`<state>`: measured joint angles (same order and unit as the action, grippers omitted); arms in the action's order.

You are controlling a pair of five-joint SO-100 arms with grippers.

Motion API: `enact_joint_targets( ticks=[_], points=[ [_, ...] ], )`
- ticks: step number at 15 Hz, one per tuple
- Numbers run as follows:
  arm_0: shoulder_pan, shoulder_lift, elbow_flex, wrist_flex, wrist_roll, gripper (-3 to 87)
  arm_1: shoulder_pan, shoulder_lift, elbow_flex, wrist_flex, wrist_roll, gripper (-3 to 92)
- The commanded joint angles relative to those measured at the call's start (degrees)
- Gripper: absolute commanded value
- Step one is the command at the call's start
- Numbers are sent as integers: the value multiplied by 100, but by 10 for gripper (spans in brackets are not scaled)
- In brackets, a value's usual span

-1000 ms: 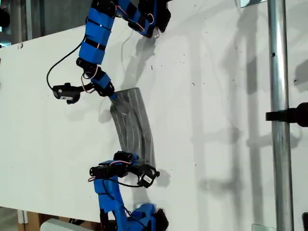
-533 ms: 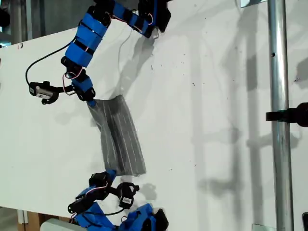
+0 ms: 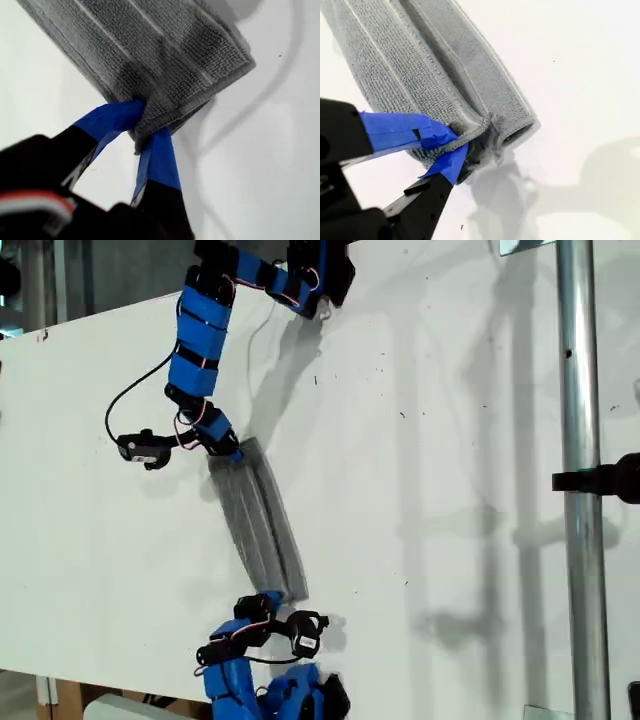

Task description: Grasp corners of a towel and fold twice.

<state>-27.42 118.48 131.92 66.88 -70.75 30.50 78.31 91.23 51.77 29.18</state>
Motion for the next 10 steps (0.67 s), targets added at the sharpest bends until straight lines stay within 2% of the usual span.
enact_joint_targets(
  ticks=[1,5,7,8,9,10],
  points=[
    [229,193,149,-264,-229,-18,-141,-123,-26,-105,220,-3],
    [650,519,519,-606,-563,-3,-378,-316,0,-79,501,-3],
    [791,896,932,-1063,-642,61,-237,-352,-18,70,615,-3],
    [773,984,1011,-958,-686,104,-149,-281,-18,220,642,67],
    [782,1134,861,-536,-633,173,-70,-44,-18,448,642,221],
    [853,1389,606,18,-642,214,-9,378,-18,791,642,255]
  ],
)
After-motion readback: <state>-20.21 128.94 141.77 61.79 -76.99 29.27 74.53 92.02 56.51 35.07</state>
